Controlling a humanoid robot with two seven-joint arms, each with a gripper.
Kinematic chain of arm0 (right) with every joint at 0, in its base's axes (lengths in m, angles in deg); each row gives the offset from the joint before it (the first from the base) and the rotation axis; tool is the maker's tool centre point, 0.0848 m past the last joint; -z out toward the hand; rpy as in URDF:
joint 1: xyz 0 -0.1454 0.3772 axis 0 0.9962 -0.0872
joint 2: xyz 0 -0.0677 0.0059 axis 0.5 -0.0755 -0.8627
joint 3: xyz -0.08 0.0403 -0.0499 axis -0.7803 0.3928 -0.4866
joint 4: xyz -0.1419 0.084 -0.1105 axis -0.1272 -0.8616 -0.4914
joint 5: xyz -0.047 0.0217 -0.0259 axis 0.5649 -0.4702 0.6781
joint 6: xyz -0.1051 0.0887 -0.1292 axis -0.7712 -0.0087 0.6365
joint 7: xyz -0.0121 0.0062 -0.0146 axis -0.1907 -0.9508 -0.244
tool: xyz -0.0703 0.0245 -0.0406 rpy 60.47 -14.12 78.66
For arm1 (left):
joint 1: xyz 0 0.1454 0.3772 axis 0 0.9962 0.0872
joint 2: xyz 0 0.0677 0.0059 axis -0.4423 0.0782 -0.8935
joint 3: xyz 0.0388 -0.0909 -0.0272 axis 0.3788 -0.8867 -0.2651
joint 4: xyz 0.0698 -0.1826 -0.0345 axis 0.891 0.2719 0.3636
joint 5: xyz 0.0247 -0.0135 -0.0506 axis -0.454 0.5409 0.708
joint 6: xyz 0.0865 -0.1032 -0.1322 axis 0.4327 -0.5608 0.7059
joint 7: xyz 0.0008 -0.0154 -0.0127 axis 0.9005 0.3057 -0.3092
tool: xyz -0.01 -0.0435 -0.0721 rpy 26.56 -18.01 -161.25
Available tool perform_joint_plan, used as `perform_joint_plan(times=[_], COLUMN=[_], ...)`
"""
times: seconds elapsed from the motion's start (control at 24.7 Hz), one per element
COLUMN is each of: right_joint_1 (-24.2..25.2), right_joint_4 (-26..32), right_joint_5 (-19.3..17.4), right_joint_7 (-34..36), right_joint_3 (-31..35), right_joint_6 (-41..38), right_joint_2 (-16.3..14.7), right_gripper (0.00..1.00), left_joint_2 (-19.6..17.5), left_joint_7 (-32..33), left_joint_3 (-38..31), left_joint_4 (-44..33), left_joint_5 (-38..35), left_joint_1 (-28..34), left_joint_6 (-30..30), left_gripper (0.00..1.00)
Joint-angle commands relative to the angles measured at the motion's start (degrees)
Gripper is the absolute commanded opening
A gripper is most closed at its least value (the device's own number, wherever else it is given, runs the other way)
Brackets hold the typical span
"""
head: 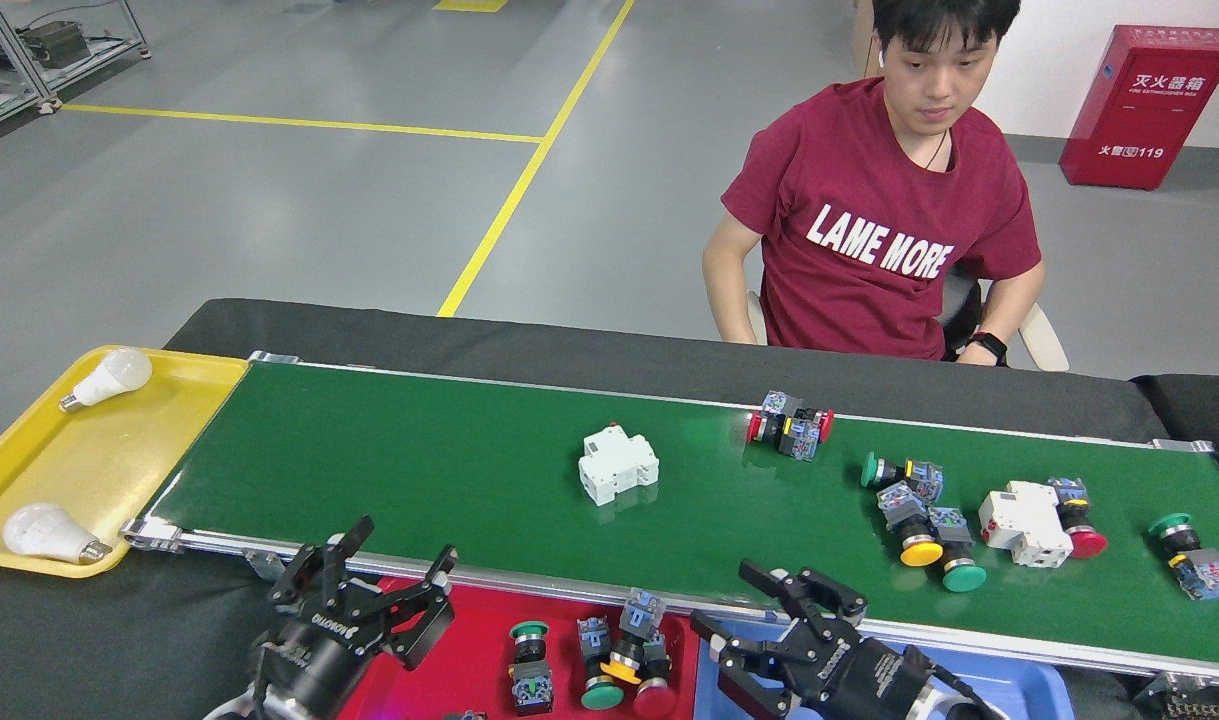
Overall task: Pick switch part from conveyor to tray
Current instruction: 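Grasp white breaker modules on the belt with both grippers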
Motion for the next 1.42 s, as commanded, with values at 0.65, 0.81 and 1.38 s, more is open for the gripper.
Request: perform_joint_plan(times=[0.65,0.81,1.38], right_joint_1=[22.18,19.81,-14.12], right_joint_4=[3.66,3.66,-18.13], right_joint_5=[0.34,0.43,4.47], right_joint_7=[27.61,26.11,2.73], right_joint_3=[17.08,11.37,-14.21], right_joint_6=[34.12,34.21,41.07], right_joint_2=[-4.62,-5.67,6.37], right_gripper=[0.97,0.97,0.95], left_joint_2=[0.73,0.73,4.95], left_joint_7=[0.26,0.08,-8.89], left_joint_3=[3.89,3.97,5.38], left_joint_4=[22.98,26.76,42.85], left_joint_5=[-0.22,-0.30,-8.83], left_joint_1=[-17.37,-20.10,-28.71], left_joint_6=[-1.04,1.51,11.00], left_gripper=[1.00,1.00,0.25])
